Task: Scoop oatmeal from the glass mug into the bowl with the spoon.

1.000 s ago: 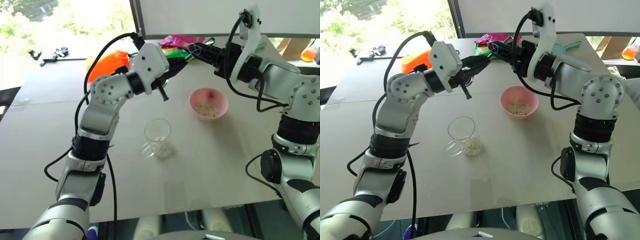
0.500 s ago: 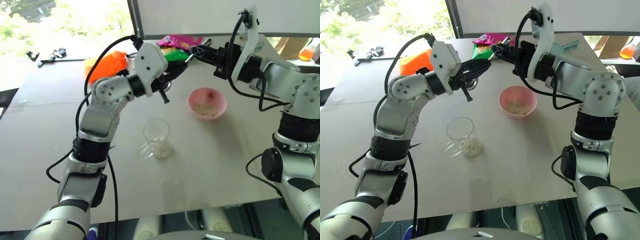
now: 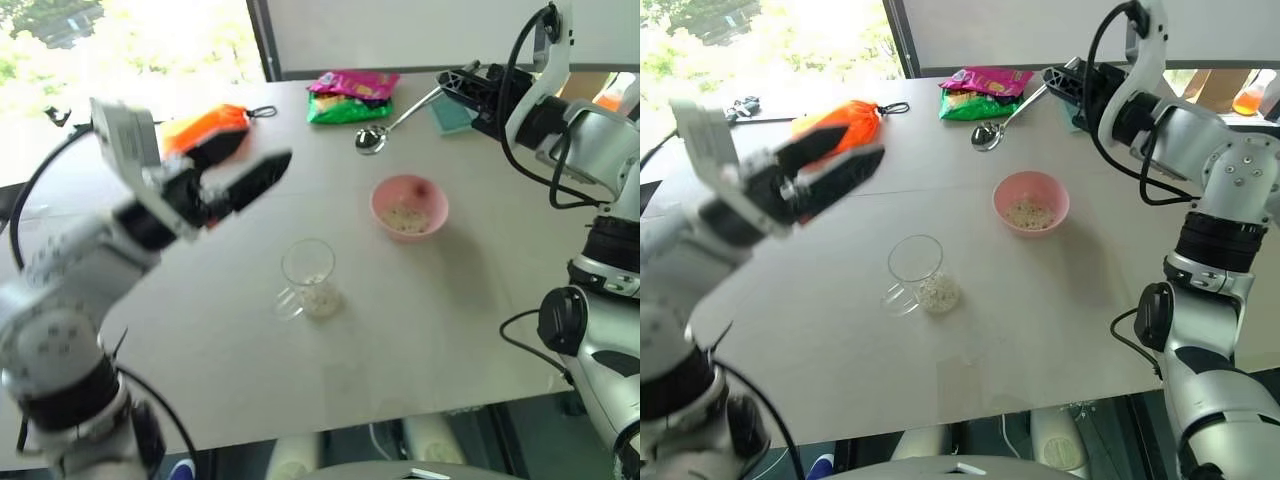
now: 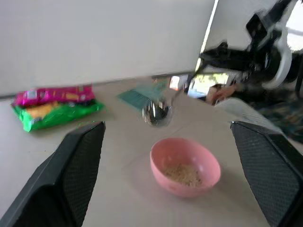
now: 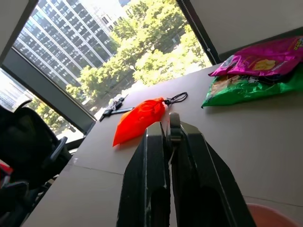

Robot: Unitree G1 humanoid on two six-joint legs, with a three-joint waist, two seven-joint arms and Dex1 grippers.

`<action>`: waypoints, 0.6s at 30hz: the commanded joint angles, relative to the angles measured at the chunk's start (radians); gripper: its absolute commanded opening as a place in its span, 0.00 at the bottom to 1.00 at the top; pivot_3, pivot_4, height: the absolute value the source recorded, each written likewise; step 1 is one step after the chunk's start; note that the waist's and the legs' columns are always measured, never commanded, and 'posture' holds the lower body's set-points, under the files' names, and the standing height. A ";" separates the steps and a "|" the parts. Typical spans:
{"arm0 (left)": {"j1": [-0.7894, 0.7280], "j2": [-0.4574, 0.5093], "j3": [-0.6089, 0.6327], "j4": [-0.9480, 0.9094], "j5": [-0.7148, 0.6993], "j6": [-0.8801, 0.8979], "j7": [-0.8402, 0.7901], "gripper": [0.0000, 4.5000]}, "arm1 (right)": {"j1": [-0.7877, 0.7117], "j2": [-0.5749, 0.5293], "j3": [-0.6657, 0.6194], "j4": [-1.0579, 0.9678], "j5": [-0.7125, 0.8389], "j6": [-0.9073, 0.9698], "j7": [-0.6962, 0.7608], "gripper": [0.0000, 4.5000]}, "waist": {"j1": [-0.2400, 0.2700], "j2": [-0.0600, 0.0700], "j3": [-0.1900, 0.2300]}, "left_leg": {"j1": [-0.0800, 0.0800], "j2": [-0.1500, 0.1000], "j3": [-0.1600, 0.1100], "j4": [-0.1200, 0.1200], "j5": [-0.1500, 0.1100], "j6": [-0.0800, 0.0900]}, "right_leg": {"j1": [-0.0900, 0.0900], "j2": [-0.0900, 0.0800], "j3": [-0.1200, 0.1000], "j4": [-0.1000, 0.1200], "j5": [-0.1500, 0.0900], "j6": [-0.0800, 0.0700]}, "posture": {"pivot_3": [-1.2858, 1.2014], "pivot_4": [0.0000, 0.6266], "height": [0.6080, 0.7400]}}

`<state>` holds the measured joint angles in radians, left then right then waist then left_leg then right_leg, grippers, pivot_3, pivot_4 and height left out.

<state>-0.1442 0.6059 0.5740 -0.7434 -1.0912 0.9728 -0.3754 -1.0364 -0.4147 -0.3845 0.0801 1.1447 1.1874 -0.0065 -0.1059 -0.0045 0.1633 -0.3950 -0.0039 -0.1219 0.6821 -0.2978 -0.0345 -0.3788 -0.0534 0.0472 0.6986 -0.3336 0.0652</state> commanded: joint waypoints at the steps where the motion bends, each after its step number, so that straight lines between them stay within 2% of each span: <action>1: 0.277 -0.023 0.106 -0.164 0.027 -0.121 -0.138 0.99 | 0.010 0.002 -0.008 -0.036 0.007 -0.015 0.024 0.00 | 0.009 0.000 0.000 | -0.001 0.000 0.000 0.000 0.000 0.000 | 0.000 0.000 0.000 0.000 0.000 0.000 | 0.52 0.24 1.00; 3: 0.446 -0.057 0.109 -0.204 0.118 -0.225 -0.222 0.99 | 0.017 0.000 0.001 -0.036 -0.004 -0.015 0.036 0.00 | 0.014 0.001 0.000 | 0.000 0.001 0.000 0.000 0.000 0.000 | -0.001 0.001 0.000 0.000 0.000 0.000 | 0.52 0.24 1.00; 5: 0.554 -0.087 0.099 -0.217 0.169 -0.305 -0.269 0.99 | 0.017 -0.001 0.004 -0.034 -0.009 -0.015 0.043 0.00 | 0.025 0.002 0.001 | 0.000 0.001 0.001 0.000 0.000 0.000 | 0.000 0.001 0.000 0.001 0.000 0.000 | 0.52 0.24 1.00; 8: 0.684 -0.107 0.010 -0.210 0.346 -0.450 -0.342 0.99 | 0.021 -0.006 0.002 -0.047 0.003 -0.003 0.061 0.00 | 0.047 0.003 0.001 | 0.001 0.001 0.000 0.000 0.000 0.001 | 0.000 0.001 0.000 0.001 0.000 0.000 | 0.52 0.24 1.00; 10: 0.706 -0.130 -0.079 -0.190 0.457 -0.529 -0.326 0.99 | 0.032 -0.024 0.001 -0.069 0.015 0.010 0.087 0.00 | 0.054 0.005 0.002 | 0.001 0.000 0.000 0.000 -0.002 0.003 | 0.001 0.001 0.000 0.001 0.000 0.000 | 0.52 0.24 1.00; 18: 0.670 -0.214 -0.373 -0.086 0.732 -0.696 -0.221 0.99 | 0.065 -0.048 -0.034 -0.113 0.053 0.027 0.080 0.00 | 0.063 0.005 0.002 | 0.000 0.000 0.001 -0.002 -0.002 0.003 | 0.001 0.001 0.001 -0.001 0.000 0.000 | 0.52 0.24 1.00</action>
<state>0.5307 0.4070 0.2514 -0.8392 -0.4145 0.3306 -0.6278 -0.9631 -0.4472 -0.3824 0.0174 1.1588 1.2188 0.0751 -0.0428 0.0009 0.1651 -0.3946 -0.0035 -0.1208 0.6802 -0.3001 -0.0302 -0.3784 -0.0528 0.0482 0.6973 -0.3334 0.0649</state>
